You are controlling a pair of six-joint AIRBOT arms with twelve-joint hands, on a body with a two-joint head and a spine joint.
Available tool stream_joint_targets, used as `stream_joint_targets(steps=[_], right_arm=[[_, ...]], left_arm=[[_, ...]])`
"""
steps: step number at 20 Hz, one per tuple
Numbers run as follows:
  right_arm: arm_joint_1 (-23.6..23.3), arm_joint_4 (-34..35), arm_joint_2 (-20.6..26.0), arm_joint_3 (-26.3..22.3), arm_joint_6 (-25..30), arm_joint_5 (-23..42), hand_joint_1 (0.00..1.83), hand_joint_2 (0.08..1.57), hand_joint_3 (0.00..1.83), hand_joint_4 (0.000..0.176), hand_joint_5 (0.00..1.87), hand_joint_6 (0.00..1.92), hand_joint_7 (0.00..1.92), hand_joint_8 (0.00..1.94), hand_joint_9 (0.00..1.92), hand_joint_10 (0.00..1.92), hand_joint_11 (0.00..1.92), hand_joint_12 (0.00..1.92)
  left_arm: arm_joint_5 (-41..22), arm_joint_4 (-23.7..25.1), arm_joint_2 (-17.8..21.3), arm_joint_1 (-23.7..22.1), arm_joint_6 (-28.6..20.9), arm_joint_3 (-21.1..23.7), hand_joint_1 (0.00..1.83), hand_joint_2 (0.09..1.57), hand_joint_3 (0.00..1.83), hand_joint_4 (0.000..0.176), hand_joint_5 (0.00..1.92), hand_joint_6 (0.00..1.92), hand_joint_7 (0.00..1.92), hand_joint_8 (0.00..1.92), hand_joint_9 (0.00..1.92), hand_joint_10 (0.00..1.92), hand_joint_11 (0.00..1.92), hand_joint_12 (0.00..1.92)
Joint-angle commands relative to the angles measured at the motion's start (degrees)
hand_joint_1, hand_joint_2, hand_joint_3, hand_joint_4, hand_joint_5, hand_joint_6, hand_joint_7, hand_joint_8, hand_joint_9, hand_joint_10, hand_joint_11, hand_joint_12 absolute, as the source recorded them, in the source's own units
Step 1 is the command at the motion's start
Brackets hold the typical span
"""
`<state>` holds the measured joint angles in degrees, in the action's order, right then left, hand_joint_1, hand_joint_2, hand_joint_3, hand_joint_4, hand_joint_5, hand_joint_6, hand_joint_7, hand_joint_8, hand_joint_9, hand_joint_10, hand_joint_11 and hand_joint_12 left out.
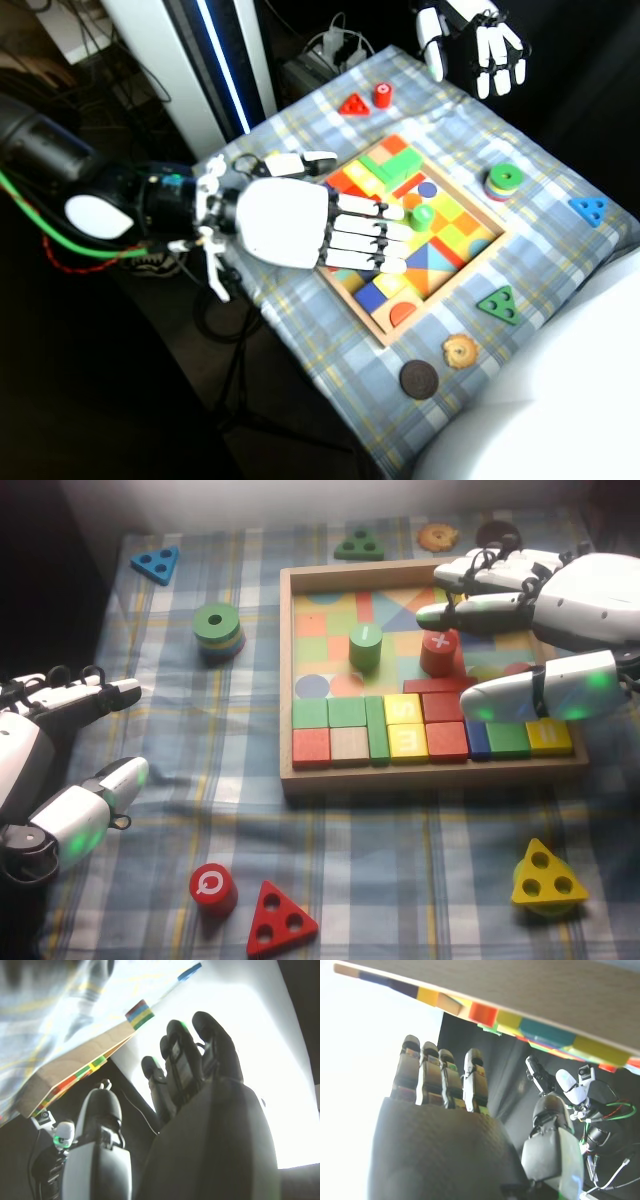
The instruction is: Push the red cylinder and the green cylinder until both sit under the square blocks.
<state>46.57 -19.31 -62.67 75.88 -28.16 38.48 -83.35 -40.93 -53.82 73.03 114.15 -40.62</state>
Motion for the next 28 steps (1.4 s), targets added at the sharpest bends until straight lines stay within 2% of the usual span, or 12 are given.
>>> stream_joint_targets(steps=[1,5,9,12,15,18,21,22,25,26,27,28], right_arm=[[-0.9,1.4,-0.2,0.3,0.1,5.6,0.0,1.02,0.0,0.093,0.3,0.01,0.03,0.0,0.0,0.0,0.0,0.0],[-0.8,0.9,-0.2,0.5,0.1,4.5,0.0,1.02,0.0,0.057,0.29,0.0,0.0,0.0,0.0,0.0,0.0,0.0],[-0.8,0.4,-0.2,0.7,0.1,3.0,0.0,1.01,0.0,0.064,0.29,0.0,0.0,0.0,0.0,0.0,0.0,0.0],[-0.5,0.3,0.0,0.6,0.1,2.4,0.0,1.0,0.0,0.078,0.29,0.0,0.0,0.0,0.0,0.0,0.0,0.0],[-0.2,0.1,1.6,-0.7,0.1,1.6,0.0,0.98,0.0,0.097,0.28,0.0,0.0,0.0,0.0,0.0,0.0,0.0],[-0.2,0.1,3.4,-2.0,0.1,1.5,0.0,0.96,0.0,0.072,0.26,0.0,0.0,0.0,0.0,0.0,0.0,0.0],[0.5,0.1,5.3,-3.3,0.1,1.3,0.0,0.97,0.0,0.109,0.26,0.01,0.0,0.0,0.0,0.0,0.0,0.0],[0.7,0.1,6.0,-3.7,0.1,1.1,0.0,0.97,0.0,0.135,0.26,0.01,0.0,0.0,0.0,0.0,0.0,0.0],[1.1,0.2,6.9,-4.4,0.1,1.0,0.0,0.98,0.0,0.129,0.26,0.01,0.0,0.0,0.0,0.0,0.0,0.0],[1.1,0.2,6.9,-4.4,0.1,1.3,0.0,0.98,0.0,0.122,0.26,0.01,0.02,0.01,0.0,0.0,0.0,0.0],[1.1,0.3,6.9,-4.3,0.1,2.0,0.0,0.98,0.0,0.124,0.26,0.01,0.02,0.01,0.0,0.0,0.0,0.0],[1.1,0.4,6.9,-4.2,0.1,2.5,0.0,0.98,0.0,0.14,0.25,0.0,0.02,0.0,0.0,0.0,0.0,0.0]], left_arm=[[-6.8,2.3,-0.1,-0.5,-0.2,-0.2,0.59,1.3,0.0,0.121,0.57,0.0,0.44,0.0,0.41,0.0,0.0,0.54],[-6.8,2.3,-0.1,-0.5,-0.2,-0.1,0.61,1.31,0.0,0.102,0.57,0.0,0.45,0.0,0.43,0.0,0.0,0.6],[-6.8,2.3,-0.1,-0.5,-0.2,-0.1,0.58,1.32,0.0,0.09,0.56,0.0,0.44,0.0,0.43,0.0,0.0,0.59],[-6.8,2.3,-0.1,-0.5,-0.2,0.0,0.62,1.3,0.0,0.129,0.59,0.01,0.47,0.0,0.45,0.01,0.0,0.66],[-6.8,2.3,0.0,-0.5,-0.2,0.0,0.62,1.3,0.0,0.109,0.58,0.0,0.46,0.0,0.45,0.0,0.0,0.66],[-6.8,2.3,0.0,-0.5,-0.2,0.0,0.6,1.31,0.0,0.108,0.58,0.0,0.45,0.0,0.44,0.0,0.0,0.64],[-6.8,2.2,0.0,-0.4,-0.2,0.0,0.57,1.33,0.0,0.078,0.57,0.0,0.46,0.0,0.46,0.0,0.0,0.76],[-6.8,2.2,0.0,-0.4,-0.2,0.0,0.62,1.3,0.0,0.101,0.61,0.01,0.49,0.0,0.48,0.01,0.0,0.8],[-6.7,2.1,0.1,-0.4,-0.2,0.1,0.63,1.31,0.0,0.098,0.6,0.0,0.47,0.0,0.46,0.0,0.0,0.74],[-6.8,2.0,0.0,-0.4,-0.2,0.1,0.59,1.32,0.0,0.114,0.58,0.0,0.45,0.0,0.43,0.0,0.0,0.66],[-6.8,2.0,-0.1,-0.3,-0.2,0.1,0.57,1.33,0.0,0.108,0.57,0.0,0.44,0.0,0.42,0.0,0.0,0.6],[-6.8,2.0,-0.1,-0.3,-0.2,0.1,0.65,1.31,0.0,0.081,0.61,0.01,0.48,0.01,0.46,0.01,0.0,0.69]])
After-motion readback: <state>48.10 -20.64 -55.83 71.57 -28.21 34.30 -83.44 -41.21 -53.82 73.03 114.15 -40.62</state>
